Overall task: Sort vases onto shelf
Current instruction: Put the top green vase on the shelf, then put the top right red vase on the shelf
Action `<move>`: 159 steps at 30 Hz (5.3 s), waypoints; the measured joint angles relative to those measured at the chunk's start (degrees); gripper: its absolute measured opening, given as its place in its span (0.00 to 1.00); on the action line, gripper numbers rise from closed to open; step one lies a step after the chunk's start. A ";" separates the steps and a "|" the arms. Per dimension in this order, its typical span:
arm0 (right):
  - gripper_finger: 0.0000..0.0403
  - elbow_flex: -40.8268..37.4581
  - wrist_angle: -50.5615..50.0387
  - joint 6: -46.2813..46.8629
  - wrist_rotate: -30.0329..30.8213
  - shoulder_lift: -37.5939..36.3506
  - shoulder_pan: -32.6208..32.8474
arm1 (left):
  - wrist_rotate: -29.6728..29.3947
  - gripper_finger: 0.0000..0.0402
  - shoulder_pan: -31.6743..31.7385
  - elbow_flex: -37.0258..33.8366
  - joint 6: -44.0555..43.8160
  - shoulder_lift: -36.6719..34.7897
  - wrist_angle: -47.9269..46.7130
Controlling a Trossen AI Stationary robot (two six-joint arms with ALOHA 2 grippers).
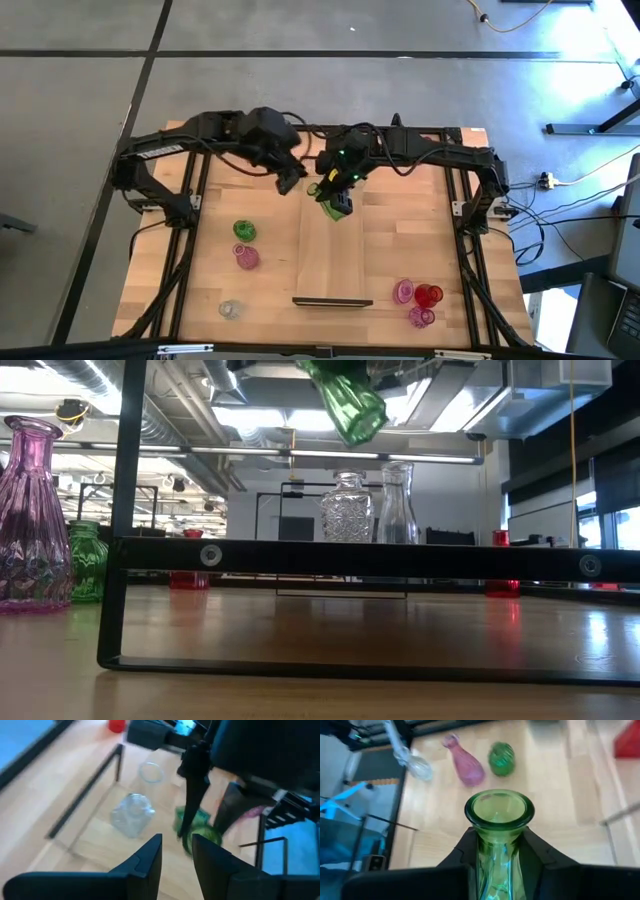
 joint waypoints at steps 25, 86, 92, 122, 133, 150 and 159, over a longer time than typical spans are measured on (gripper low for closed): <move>0.15 -5.92 -3.08 6.29 18.51 -14.94 4.03 | -14.77 0.25 -6.64 -2.34 -8.16 -5.61 -4.30; 0.29 -80.19 79.00 22.57 64.74 -23.52 25.89 | -35.25 0.25 -12.66 -2.38 -11.57 -5.61 1.37; 0.34 -80.26 78.36 22.58 63.20 -23.43 25.89 | -35.39 0.25 -12.66 -2.38 -11.54 -5.61 1.36; 0.60 -78.41 79.14 22.33 60.51 -23.44 25.89 | -36.61 0.25 -12.61 -2.38 -11.58 -5.61 1.38; 0.61 -74.78 73.82 19.33 61.33 -23.74 25.89 | -36.61 0.25 -12.61 -2.38 -11.15 -5.61 1.38; 0.61 -65.80 63.42 9.82 71.47 -31.69 25.92 | -37.96 0.25 -12.61 -2.40 -10.02 -5.61 0.40; 0.61 -57.70 58.01 -12.46 96.09 -42.42 22.70 | -52.70 0.25 -12.45 -2.40 -9.92 -5.59 -8.23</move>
